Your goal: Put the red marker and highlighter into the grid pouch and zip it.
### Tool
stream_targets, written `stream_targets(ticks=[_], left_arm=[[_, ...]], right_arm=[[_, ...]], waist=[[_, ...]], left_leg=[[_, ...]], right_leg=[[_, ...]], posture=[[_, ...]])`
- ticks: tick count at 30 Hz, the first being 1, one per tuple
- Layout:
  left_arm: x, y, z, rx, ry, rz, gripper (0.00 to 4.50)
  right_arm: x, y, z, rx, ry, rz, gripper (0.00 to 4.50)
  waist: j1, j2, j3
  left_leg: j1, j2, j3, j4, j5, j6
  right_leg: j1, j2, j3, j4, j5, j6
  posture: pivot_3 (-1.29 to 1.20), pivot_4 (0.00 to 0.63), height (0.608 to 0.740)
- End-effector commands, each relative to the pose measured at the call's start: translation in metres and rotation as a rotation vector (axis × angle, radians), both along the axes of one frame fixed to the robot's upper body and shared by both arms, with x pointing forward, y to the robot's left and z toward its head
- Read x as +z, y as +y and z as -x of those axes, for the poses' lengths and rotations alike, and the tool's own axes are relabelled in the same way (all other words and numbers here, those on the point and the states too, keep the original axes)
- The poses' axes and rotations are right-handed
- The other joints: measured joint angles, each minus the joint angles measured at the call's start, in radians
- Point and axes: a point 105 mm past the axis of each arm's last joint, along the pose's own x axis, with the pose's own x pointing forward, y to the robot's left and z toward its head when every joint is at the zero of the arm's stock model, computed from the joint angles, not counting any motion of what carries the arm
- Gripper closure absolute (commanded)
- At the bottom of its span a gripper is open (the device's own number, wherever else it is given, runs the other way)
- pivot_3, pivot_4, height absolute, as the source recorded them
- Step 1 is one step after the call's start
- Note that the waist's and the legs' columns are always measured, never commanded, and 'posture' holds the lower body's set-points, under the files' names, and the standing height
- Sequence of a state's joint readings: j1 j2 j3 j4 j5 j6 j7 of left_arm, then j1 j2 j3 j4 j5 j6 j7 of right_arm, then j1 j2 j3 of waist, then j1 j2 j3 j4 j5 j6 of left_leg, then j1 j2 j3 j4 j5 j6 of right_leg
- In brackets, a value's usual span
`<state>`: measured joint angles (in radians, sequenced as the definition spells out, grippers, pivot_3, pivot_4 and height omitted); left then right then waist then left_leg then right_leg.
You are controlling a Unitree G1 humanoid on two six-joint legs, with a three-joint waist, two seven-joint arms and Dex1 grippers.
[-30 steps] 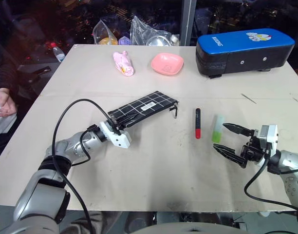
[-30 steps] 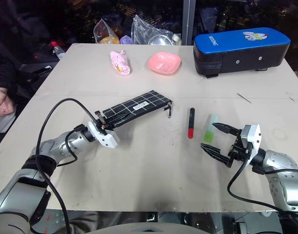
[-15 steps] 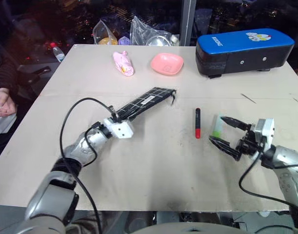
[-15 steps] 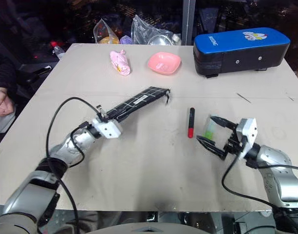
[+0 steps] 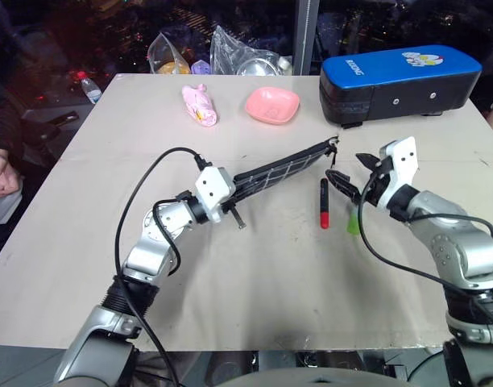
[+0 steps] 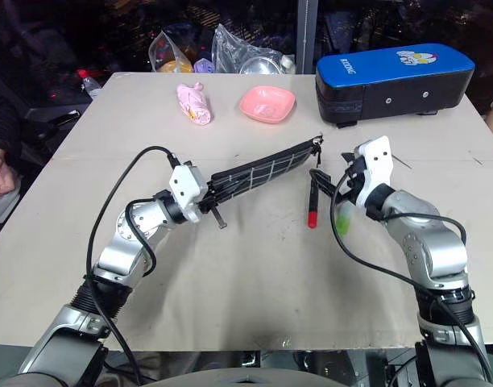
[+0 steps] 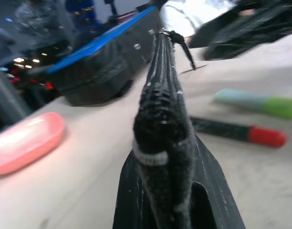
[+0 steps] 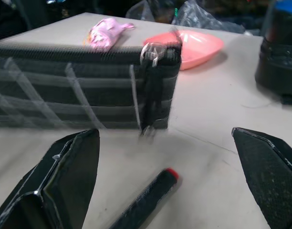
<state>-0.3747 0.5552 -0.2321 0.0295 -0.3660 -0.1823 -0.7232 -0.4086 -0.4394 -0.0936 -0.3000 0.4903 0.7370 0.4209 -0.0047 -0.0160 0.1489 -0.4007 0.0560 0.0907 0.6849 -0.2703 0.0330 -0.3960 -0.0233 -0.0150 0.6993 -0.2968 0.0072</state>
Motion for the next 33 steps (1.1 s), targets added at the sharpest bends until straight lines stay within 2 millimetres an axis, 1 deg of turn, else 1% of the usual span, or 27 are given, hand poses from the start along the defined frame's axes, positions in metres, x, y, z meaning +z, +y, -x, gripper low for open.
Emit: stream_targets(ticks=[1,3,6,9,10,11,13,14,15,23,33], left_arm=[[0.012,-0.003,0.005,-0.015,-0.029,0.013,4.47],[0.011,-0.004,0.006,-0.018,-0.022,0.014,4.47],[0.01,-0.005,0.006,-0.018,-0.018,0.013,4.5],[0.01,-0.006,0.005,-0.018,-0.017,0.009,4.5],[0.009,-0.005,0.005,-0.016,-0.017,0.006,4.5],[0.009,-0.005,0.004,-0.015,-0.017,0.005,4.5],[0.007,-0.005,0.003,-0.012,-0.017,0.001,4.5],[0.006,-0.005,0.003,-0.01,-0.017,0.0,4.5],[0.006,-0.005,0.003,-0.006,-0.019,-0.001,4.5],[0.008,-0.008,-0.004,0.06,-0.075,-0.004,4.5],[0.008,-0.017,-0.001,0.054,-0.082,0.012,4.5]], right_arm=[[0.014,-0.003,0.002,-0.006,-0.026,-0.03,0.0],[0.016,0.001,0.004,0.01,-0.019,-0.05,0.0],[0.014,0.002,0.003,0.011,-0.006,-0.042,0.82],[0.014,0.003,0.004,0.013,-0.008,-0.034,2.34],[0.014,0.003,0.004,0.014,-0.01,-0.031,2.46],[0.014,0.003,0.004,0.014,-0.011,-0.028,3.05],[0.014,0.002,0.004,0.018,-0.013,-0.015,3.71],[0.014,0.002,0.005,0.019,-0.013,-0.013,4.21],[0.014,0.002,0.005,0.022,-0.012,-0.011,4.41],[0.013,0.017,0.019,0.131,-0.023,0.114,4.41],[0.016,0.036,0.023,0.189,-0.033,0.125,4.41]], waist=[[0.0,0.0,0.0],[-0.002,0.0,0.0],[-0.004,0.0,0.0],[-0.005,0.0,0.0],[-0.005,0.0,0.0],[-0.005,0.0,0.0],[-0.005,0.0,0.0],[-0.005,0.0,0.0],[-0.005,0.0,0.0],[-0.005,0.0,0.0],[-0.005,0.0,0.0]], left_leg=[[0.0,0.0,0.0,0.0,0.0,0.0],[0.0,0.0,0.0,-0.001,0.0,0.0],[0.0,0.0,0.0,-0.001,0.0,0.0],[0.0,0.0,0.0,-0.001,0.0,0.0],[0.0,0.0,0.0,-0.001,0.0,0.0],[0.0,0.0,0.0,-0.001,0.0,0.0],[0.0,0.0,0.0,-0.001,0.0,0.0],[0.0,0.0,0.0,-0.001,0.0,0.0],[-0.001,0.0,0.0,-0.001,0.0,0.0],[-0.001,0.0,0.0,-0.001,0.0,0.0],[-0.001,0.0,-0.001,-0.001,0.0,0.001]], right_leg=[[0.0,0.0,0.0,0.0,0.0,0.0],[0.0,0.0,0.0,-0.001,0.0,0.0],[0.0,0.0,0.001,-0.001,0.0,0.0],[0.0,0.0,0.0,-0.001,0.0,0.0],[0.0,0.0,0.0,-0.001,0.0,0.0],[0.0,0.0,0.0,-0.001,0.0,0.0],[0.0,0.0,0.0,-0.001,0.0,0.0],[0.0,0.0,0.001,-0.001,0.0,0.0],[0.0,0.0,0.001,-0.001,0.0,0.0],[0.0,0.0,0.0,-0.002,0.0,0.0],[0.0,0.0,0.0,-0.002,0.0,0.0]], posture=[[0.0,0.15,0.716],[0.0,0.15,0.716],[0.0,0.15,0.716],[0.0,0.15,0.716],[0.0,0.15,0.716],[0.0,0.15,0.716],[0.0,0.15,0.716],[0.0,0.15,0.716],[0.0,0.15,0.716],[0.0,0.15,0.716],[0.0,0.15,0.716]])
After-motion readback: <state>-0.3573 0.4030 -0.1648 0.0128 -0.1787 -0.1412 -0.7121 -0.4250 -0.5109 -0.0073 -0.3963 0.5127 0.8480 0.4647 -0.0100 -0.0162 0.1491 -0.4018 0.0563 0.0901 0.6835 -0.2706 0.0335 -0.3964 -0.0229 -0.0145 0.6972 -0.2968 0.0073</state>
